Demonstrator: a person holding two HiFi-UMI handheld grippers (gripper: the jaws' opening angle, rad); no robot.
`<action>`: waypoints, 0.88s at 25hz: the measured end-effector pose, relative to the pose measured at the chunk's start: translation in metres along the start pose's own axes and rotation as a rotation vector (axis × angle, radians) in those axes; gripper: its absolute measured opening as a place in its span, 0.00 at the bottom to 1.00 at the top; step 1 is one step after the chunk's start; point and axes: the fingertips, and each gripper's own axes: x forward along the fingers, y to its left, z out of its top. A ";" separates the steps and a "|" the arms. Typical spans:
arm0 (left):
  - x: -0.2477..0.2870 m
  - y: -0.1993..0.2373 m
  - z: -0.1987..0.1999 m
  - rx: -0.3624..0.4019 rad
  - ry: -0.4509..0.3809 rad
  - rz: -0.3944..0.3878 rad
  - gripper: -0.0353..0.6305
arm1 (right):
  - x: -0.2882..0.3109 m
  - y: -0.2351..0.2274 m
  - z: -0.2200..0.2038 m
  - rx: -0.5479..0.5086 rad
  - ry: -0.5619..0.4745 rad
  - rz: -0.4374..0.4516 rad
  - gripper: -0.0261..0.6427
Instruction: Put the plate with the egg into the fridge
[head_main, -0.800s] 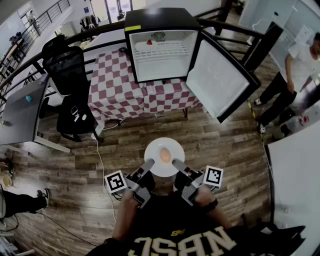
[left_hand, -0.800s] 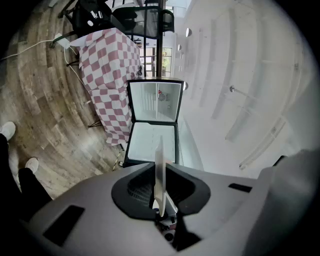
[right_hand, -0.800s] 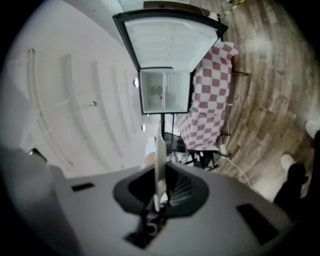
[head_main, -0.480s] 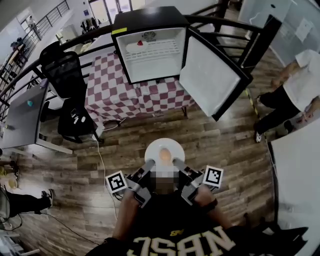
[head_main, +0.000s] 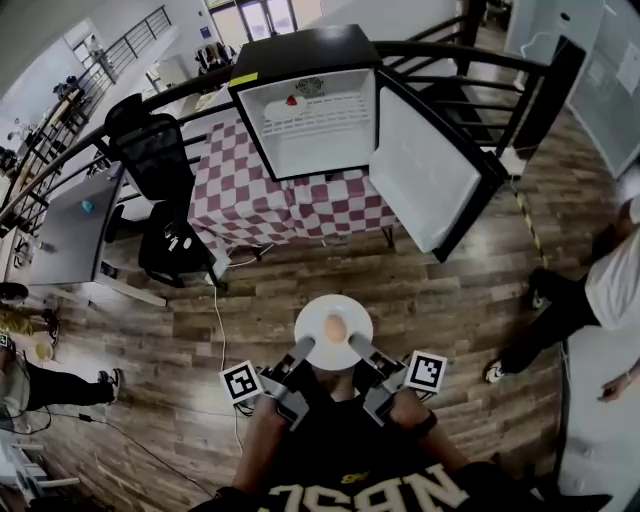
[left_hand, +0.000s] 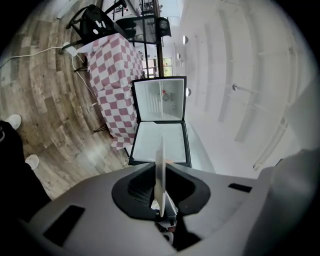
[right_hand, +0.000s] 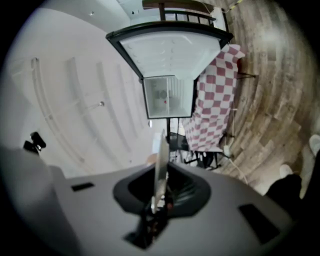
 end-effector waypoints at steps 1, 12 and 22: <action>-0.002 0.002 0.001 -0.013 -0.017 0.002 0.13 | 0.003 0.000 -0.001 -0.003 0.021 0.000 0.10; 0.029 0.006 0.061 0.001 -0.020 -0.013 0.13 | 0.064 -0.007 0.028 -0.054 0.133 -0.054 0.10; 0.075 -0.018 0.167 0.017 0.059 -0.065 0.13 | 0.161 -0.008 0.073 -0.167 0.105 -0.186 0.10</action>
